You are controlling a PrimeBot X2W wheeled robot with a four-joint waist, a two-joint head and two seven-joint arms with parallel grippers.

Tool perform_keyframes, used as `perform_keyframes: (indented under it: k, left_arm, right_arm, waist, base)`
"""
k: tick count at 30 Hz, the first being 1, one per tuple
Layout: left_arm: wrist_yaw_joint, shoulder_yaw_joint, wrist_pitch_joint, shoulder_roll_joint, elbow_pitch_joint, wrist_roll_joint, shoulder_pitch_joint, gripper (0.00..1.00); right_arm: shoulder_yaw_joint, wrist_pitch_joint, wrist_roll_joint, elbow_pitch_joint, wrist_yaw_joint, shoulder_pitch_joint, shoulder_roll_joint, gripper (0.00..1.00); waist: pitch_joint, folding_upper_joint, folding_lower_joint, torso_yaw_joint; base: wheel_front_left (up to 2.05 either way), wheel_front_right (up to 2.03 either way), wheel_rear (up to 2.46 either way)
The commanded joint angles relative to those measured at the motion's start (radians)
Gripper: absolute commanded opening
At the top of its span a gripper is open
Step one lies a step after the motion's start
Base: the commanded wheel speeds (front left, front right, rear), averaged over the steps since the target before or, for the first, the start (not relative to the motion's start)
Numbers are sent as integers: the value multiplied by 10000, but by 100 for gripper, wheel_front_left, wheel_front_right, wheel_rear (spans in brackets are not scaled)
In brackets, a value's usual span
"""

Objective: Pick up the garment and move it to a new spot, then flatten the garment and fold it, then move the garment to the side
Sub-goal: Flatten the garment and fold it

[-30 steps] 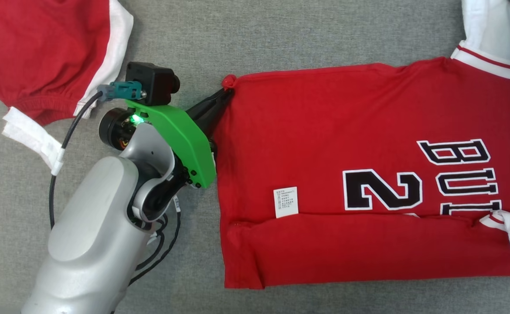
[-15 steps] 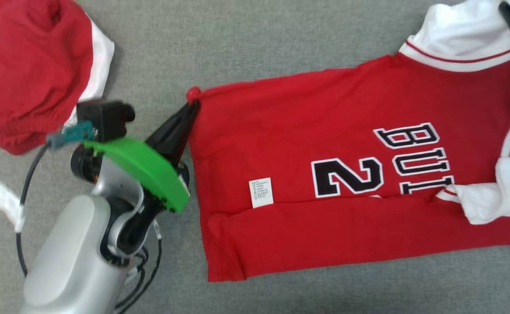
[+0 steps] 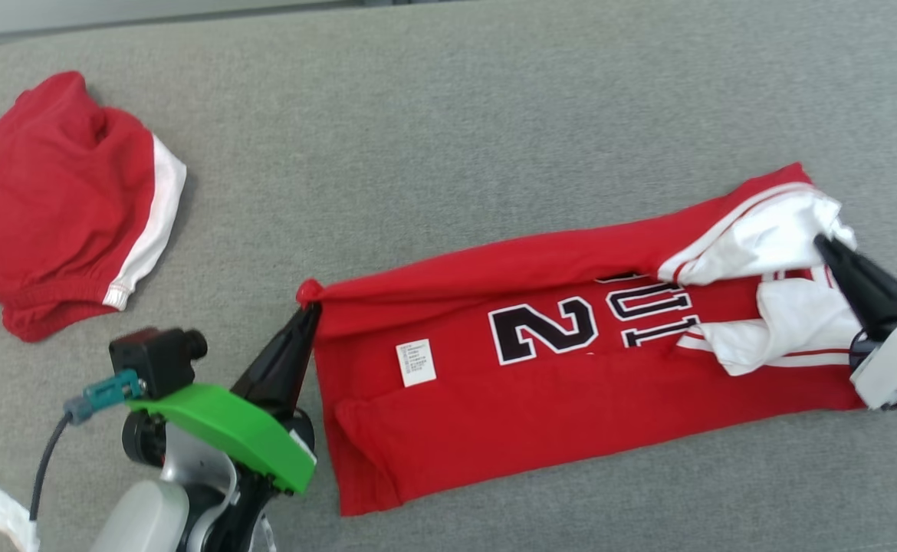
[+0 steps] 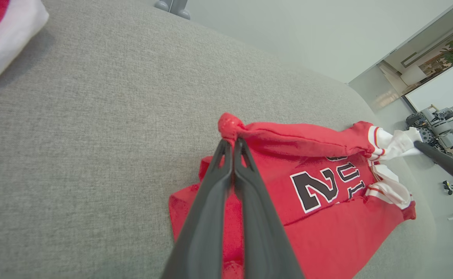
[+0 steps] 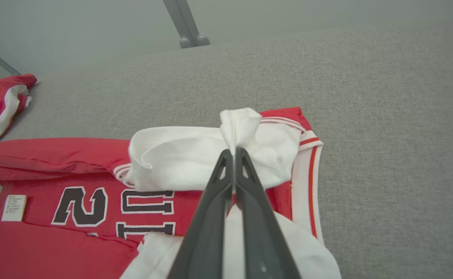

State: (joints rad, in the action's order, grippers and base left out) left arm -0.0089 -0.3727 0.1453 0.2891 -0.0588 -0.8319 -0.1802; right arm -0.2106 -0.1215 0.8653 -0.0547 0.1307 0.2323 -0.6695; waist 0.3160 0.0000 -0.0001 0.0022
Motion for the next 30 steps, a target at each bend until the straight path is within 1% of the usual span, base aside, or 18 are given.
perform_keyframes:
  k: [1,4,6,10,11,12,13,14,18,20,22,23,25,27,30]
  left_arm:
    - [23,28,-79,68,-6,-117,279,0]
    - [8,44,-248,132,88,-155,737,0]
    - [-2,39,-375,224,123,0,869,0]
    - [-134,-143,-544,216,248,160,1056,0]
    - [-187,-221,-559,203,315,196,1086,16]
    - [-277,-331,-639,203,408,303,1110,38]
    - [-299,-377,-718,216,506,413,1124,84]
    - [-289,-425,-813,230,657,542,1177,100]
    - [-63,-735,-1342,402,1432,1413,1429,100]
    - [79,-951,-1514,565,1699,1878,1646,100]
    - [476,-782,-1944,585,1763,2117,1907,100]
    - [823,-564,-2332,576,1731,2257,2041,100]
    - [1400,-138,-3174,356,1594,2410,2343,100]
    - [1750,189,-3715,103,1380,2502,2558,100]
    - [2104,615,-4049,-218,1091,2810,2597,100]
  right_arm:
    - [34,16,-135,-42,0,-231,137,0]
    - [-2,14,-303,-227,0,-471,487,0]
    - [29,44,-392,-299,0,-568,601,0]
    - [112,-28,-545,-457,0,-730,752,0]
    - [110,-49,-630,-526,0,-737,753,0]
    - [102,-83,-729,-657,0,-769,785,5]
    - [39,-81,-856,-716,0,-784,797,51]
    - [35,-27,-1065,-852,0,-773,789,100]
    - [-104,-1,-1563,-1153,0,-753,926,100]
    - [-95,-86,-1669,-1146,-1,-848,863,100]
    - [97,-133,-1754,-1052,-1,-915,783,100]
    - [265,-187,-1742,-978,-1,-960,782,100]
    - [602,-345,-1775,-852,-1,-1050,759,100]
    - [1021,-646,-1779,-756,-1,-1072,820,100]
    - [1308,-1247,-2166,-763,0,-818,838,100]
  waist:
    - [-505,0,1,-486]
    - [-618,0,1,-540]
    - [-659,0,1,-526]
    - [-709,0,1,-460]
    - [-714,0,1,-451]
    - [-728,0,1,-440]
    - [-741,0,1,-433]
    - [-750,0,1,-434]
    - [-831,0,1,-460]
    - [-882,0,1,-504]
    - [-931,0,1,-530]
    - [-941,0,1,-536]
    - [-930,0,1,-518]
    - [-848,0,1,-474]
    - [-657,0,1,-371]
  base:
    - [0,0,0]
    - [0,0,0]
    - [0,0,0]
    - [0,0,0]
    - [0,0,0]
    - [0,0,0]
    - [0,0,0]
    - [0,0,0]
    - [0,0,0]
    - [0,0,0]
    - [0,0,0]
    - [0,0,0]
    - [0,0,0]
    - [0,0,0]
    - [0,0,0]
